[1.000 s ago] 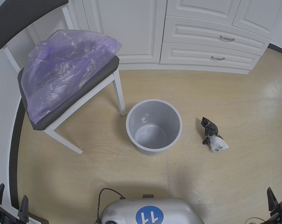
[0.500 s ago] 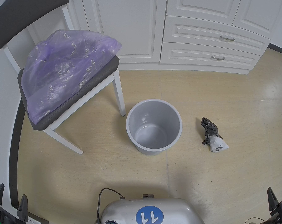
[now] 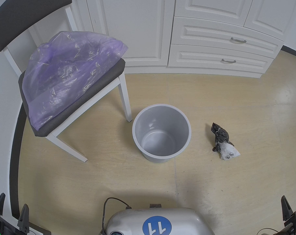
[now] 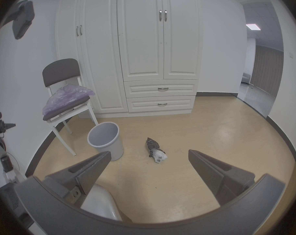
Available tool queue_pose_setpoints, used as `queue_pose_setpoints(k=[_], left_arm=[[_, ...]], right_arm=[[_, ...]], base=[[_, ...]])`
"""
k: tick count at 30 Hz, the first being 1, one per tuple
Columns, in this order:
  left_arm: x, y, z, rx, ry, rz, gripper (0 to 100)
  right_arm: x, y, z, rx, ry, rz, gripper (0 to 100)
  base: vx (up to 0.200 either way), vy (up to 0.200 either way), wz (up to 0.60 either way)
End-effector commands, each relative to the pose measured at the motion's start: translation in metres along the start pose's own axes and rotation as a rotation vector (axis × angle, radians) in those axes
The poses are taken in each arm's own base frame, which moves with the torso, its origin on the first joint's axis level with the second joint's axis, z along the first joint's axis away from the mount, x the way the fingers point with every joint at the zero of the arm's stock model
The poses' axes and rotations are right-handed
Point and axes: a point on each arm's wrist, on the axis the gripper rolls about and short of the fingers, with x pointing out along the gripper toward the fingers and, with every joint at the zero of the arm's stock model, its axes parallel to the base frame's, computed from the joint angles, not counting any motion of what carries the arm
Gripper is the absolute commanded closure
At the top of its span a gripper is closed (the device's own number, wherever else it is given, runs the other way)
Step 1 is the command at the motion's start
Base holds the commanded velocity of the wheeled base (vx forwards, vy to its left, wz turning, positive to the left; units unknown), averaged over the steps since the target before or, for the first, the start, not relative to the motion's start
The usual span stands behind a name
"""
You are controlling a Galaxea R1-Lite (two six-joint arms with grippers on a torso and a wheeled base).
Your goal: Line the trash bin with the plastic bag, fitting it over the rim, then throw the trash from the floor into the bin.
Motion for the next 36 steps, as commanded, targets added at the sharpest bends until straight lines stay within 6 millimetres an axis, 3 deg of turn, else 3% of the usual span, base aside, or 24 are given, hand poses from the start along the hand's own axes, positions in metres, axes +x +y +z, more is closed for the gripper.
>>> queue_pose_setpoints(k=[1, 3, 36], left_arm=[[0.0001, 0.0003, -0.0053, 0.021, 0.002, 0.005, 0], [0.0001, -0.0003, -0.005, 0.091, -0.001, -0.019, 0], [0.0001, -0.0001, -0.005, 0.065, -0.001, -0.013, 0]], right_arm=[[0.0, -0.0003, -0.0053, -0.005, 0.002, -0.005, 0], [0.0, 0.0, -0.0054, -0.056, 0.002, 0.004, 0], [-0.0007, 0.0, 0.0003, -0.014, -0.038, 0.003, 0]], base=[[0.0, 0.0, 0.0], [0.0, 0.0, 0.0], [0.0, 0.0, 0.0]])
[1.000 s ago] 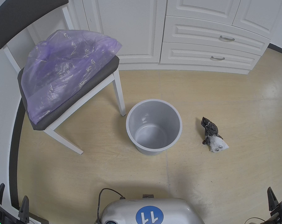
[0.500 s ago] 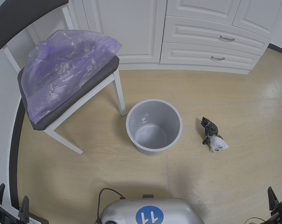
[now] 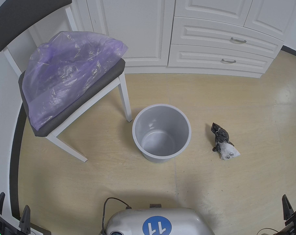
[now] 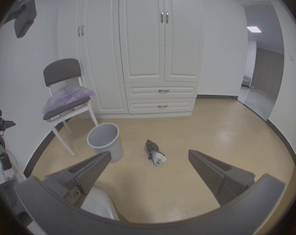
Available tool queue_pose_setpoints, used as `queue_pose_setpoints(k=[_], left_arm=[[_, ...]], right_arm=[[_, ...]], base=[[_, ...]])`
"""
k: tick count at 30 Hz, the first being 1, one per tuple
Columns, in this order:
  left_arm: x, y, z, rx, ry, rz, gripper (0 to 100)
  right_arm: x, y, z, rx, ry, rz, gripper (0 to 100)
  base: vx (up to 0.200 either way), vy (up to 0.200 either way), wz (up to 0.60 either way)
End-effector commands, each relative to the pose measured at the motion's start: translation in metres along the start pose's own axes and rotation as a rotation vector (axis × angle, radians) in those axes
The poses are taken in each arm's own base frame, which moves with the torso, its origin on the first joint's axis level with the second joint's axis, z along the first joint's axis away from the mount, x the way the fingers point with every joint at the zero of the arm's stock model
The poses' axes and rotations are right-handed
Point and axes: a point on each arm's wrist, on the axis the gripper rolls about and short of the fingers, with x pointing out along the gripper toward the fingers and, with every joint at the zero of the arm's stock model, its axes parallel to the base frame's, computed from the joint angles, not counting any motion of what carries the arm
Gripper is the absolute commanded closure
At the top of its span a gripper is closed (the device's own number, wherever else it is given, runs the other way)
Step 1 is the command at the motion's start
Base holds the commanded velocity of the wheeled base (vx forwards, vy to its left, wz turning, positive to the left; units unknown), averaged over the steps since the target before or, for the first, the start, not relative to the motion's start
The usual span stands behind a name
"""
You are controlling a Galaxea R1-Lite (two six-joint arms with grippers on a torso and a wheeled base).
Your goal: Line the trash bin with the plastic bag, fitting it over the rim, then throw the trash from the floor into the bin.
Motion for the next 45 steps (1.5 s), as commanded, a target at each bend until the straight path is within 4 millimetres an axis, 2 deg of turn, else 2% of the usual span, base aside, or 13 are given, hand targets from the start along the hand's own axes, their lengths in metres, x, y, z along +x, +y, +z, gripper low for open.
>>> queue_pose_setpoints(k=[1, 3, 8, 10, 13, 16, 20, 24, 26, 34, 40, 42, 45], left_arm=[[0.0, 0.0, -0.005, -0.002, 0.001, 0.002, 0], [0.0, 0.0, -0.005, -0.017, 0.0, 0.009, 0], [0.0, 0.0, -0.005, -0.053, -0.003, 0.026, 0], [-0.001, 0.001, 0.004, -0.066, -0.068, 0.024, 0], [-0.008, 0.001, 0.032, -0.157, -0.296, -0.028, 0], [-0.006, -0.001, 0.03, -0.145, -0.295, -0.075, 0], [-0.003, -0.001, 0.02, -0.138, -0.24, -0.057, 0], [-0.003, 0.0, 0.021, -0.126, -0.234, -0.043, 0], [-0.003, 0.0, 0.019, -0.106, -0.208, -0.043, 0], [-0.005, 0.0, 0.022, -0.011, -0.147, -0.037, 0], [-0.001, 0.001, 0.044, 0.027, -0.133, -0.044, 0], [0.002, 0.001, 0.048, 0.033, -0.111, -0.044, 0], [0.005, 0.001, 0.049, 0.045, -0.092, -0.045, 0]], right_arm=[[-0.008, 0.0, 0.026, 0.065, -0.177, 0.018, 0], [-0.015, 0.001, 0.045, 0.184, -0.256, 0.063, 0], [-0.014, 0.001, 0.042, 0.186, -0.208, 0.063, 0], [-0.015, 0.001, 0.046, 0.145, -0.203, 0.06, 0], [-0.011, 0.002, 0.063, 0.067, -0.182, 0.036, 0], [-0.007, 0.002, 0.079, 0.0, -0.176, 0.013, 0], [-0.005, 0.003, 0.107, -0.223, -0.199, -0.029, 0], [-0.01, 0.004, 0.117, -0.364, -0.233, -0.044, 0], [-0.011, 0.003, 0.121, -0.381, -0.246, -0.041, 0], [-0.018, 0.0, 0.111, -0.368, -0.284, 0.062, 0], [-0.018, -0.002, 0.102, -0.334, -0.256, 0.139, 0], [-0.016, -0.001, 0.096, -0.335, -0.228, 0.166, 0], [-0.017, -0.001, 0.098, -0.337, -0.242, 0.173, 0]], base=[[0.0, 0.0, 0.0], [0.0, 0.0, 0.0], [0.0, 0.0, 0.0], [0.0, 0.0, 0.0], [0.0, 0.0, 0.0], [0.0, 0.0, 0.0], [0.0, 0.0, 0.0], [0.0, 0.0, 0.0], [0.0, 0.0, 0.0], [0.0, 0.0, 0.0], [0.0, 0.0, 0.0], [0.0, 0.0, 0.0], [0.0, 0.0, 0.0]])
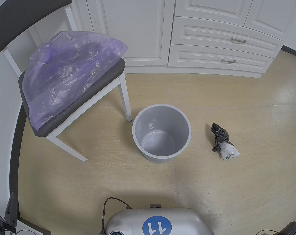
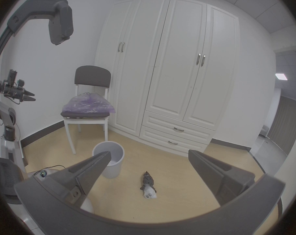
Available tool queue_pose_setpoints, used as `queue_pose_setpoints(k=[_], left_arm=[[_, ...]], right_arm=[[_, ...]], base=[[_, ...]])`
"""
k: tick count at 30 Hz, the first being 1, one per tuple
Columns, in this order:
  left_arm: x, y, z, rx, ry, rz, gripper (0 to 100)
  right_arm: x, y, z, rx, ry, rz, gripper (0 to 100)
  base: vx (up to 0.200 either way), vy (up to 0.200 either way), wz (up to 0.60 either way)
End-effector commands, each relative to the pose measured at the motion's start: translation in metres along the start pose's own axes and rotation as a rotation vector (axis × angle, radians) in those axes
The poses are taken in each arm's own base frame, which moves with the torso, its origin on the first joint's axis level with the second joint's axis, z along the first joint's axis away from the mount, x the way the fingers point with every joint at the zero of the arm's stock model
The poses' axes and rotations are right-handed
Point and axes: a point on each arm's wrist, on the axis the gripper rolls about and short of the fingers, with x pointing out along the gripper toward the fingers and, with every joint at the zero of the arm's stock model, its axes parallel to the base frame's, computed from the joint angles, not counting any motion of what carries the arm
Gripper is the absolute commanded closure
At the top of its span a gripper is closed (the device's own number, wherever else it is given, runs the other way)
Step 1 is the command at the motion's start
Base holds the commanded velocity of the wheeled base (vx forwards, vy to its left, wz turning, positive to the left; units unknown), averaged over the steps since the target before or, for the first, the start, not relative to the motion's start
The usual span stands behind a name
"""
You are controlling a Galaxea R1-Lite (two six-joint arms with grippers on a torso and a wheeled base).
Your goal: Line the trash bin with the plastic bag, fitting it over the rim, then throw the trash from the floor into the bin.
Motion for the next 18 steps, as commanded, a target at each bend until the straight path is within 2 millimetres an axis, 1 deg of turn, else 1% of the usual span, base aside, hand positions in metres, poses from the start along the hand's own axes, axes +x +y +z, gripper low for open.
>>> queue_pose_setpoints(k=[1, 5, 9, 10, 12, 14, 16, 17, 18], left_arm=[[0.011, 0.001, 0.006, 0.034, 0.067, -0.005, 0], [0.014, 0.001, 0.005, 0.062, 0.098, -0.009, 0], [0.018, 0.001, 0.007, 0.067, 0.116, -0.014, 0], [0.019, 0.001, 0.007, 0.067, 0.12, -0.014, 0], [0.021, 0.001, 0.008, 0.067, 0.128, -0.015, 0], [0.022, 0.001, 0.009, 0.067, 0.128, -0.015, 0], [0.025, 0.002, 0.012, 0.066, 0.132, -0.016, 0], [0.027, 0.002, 0.014, 0.066, 0.134, -0.016, 0], [0.029, 0.002, 0.016, 0.066, 0.137, -0.016, 0]], right_arm=[[-0.001, 0.0, 0.001, 0.001, -0.011, 0.014, 0], [-0.005, -0.002, 0.011, -0.002, -0.044, 0.002, 0], [-0.005, -0.003, 0.015, -0.008, -0.057, 0.005, 0], [-0.006, -0.003, 0.018, -0.009, -0.074, 0.012, 0], [-0.013, -0.006, 0.03, -0.005, -0.128, 0.021, 0], [-0.016, -0.008, 0.038, 0.046, -0.161, 0.035, 0], [-0.016, -0.011, 0.05, 0.234, -0.189, 0.082, 0], [-0.013, -0.013, 0.053, 0.316, -0.18, 0.098, 0], [-0.008, -0.014, 0.054, 0.363, -0.16, 0.106, 0]], base=[[0.0, 0.0, 0.0], [0.0, 0.0, 0.0], [0.0, 0.0, 0.0], [0.0, 0.0, 0.0], [0.0, 0.0, 0.0], [0.0, 0.0, 0.0], [0.0, 0.0, 0.0], [0.0, 0.0, 0.0], [0.0, 0.0, 0.0]])
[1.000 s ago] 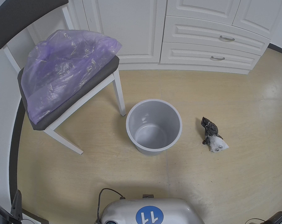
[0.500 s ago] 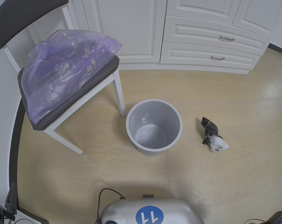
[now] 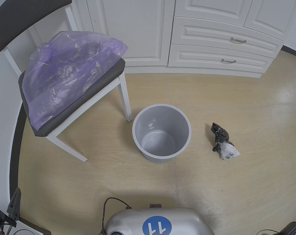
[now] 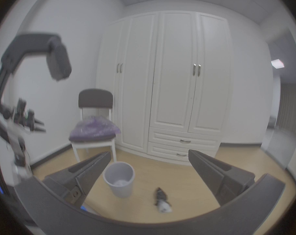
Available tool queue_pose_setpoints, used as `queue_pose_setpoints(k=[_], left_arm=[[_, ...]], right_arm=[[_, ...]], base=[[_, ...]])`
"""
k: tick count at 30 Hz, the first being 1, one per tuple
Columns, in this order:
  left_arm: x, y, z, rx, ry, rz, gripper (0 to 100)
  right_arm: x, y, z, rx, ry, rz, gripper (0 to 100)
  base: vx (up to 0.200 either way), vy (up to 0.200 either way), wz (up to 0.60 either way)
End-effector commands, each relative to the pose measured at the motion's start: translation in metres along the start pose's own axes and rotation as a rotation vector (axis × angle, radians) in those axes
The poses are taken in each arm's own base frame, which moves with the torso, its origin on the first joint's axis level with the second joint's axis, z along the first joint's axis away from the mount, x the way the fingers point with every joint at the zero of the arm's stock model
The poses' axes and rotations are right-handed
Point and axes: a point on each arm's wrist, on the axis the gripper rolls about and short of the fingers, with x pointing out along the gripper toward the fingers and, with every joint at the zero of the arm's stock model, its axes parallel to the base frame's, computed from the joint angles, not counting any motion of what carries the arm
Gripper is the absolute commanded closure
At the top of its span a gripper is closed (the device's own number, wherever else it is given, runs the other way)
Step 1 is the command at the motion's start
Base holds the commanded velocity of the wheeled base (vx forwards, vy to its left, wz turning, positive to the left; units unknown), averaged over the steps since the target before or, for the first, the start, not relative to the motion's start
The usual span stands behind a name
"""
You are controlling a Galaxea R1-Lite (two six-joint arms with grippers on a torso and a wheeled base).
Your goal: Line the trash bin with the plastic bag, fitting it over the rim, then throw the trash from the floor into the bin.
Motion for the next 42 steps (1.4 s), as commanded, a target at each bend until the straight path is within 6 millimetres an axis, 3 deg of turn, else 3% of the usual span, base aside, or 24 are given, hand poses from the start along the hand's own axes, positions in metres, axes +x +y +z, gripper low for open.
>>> queue_pose_setpoints(k=[1, 5, 9, 13, 28, 31, 34, 38, 42], left_arm=[[0.012, 0.002, 0.01, -0.001, 0.032, -0.004, 0], [0.021, 0.003, 0.02, 0.0, 0.032, -0.005, 0], [0.03, 0.005, 0.031, 0.001, 0.024, -0.004, 0], [0.042, 0.007, 0.039, -0.001, 0.053, -0.008, 0], [0.082, 0.011, 0.049, 0.045, 0.088, 0.001, 0], [0.085, 0.011, 0.05, 0.056, 0.084, -0.001, 0], [0.093, 0.012, 0.054, 0.06, 0.076, 0.0, 0], [0.105, 0.014, 0.062, 0.084, 0.084, 0.003, 0], [0.113, 0.015, 0.067, 0.092, 0.089, 0.0, 0]], right_arm=[[0.013, -0.005, 0.017, 0.269, 0.007, 0.047, 0], [0.039, -0.006, -0.007, 0.279, 0.166, 0.047, 0], [0.051, -0.006, -0.021, 0.048, 0.261, 0.015, 0], [0.05, -0.006, -0.018, -0.114, 0.232, 0.013, 0], [0.048, -0.005, -0.018, -0.156, 0.124, 0.008, 0], [0.049, -0.005, -0.02, -0.143, 0.119, 0.02, 0], [0.054, -0.004, -0.024, 0.005, 0.148, 0.067, 0], [0.069, -0.009, -0.017, 0.201, 0.172, 0.083, 0], [0.09, -0.015, -0.012, 0.29, 0.213, 0.078, 0]], base=[[0.0, 0.0, 0.0], [0.0, 0.0, 0.0], [0.0, 0.0, 0.0], [0.0, 0.0, 0.0], [0.0, 0.0, 0.0], [0.0, 0.0, 0.0], [0.0, 0.0, 0.0], [0.0, 0.0, 0.0], [0.0, 0.0, 0.0]])
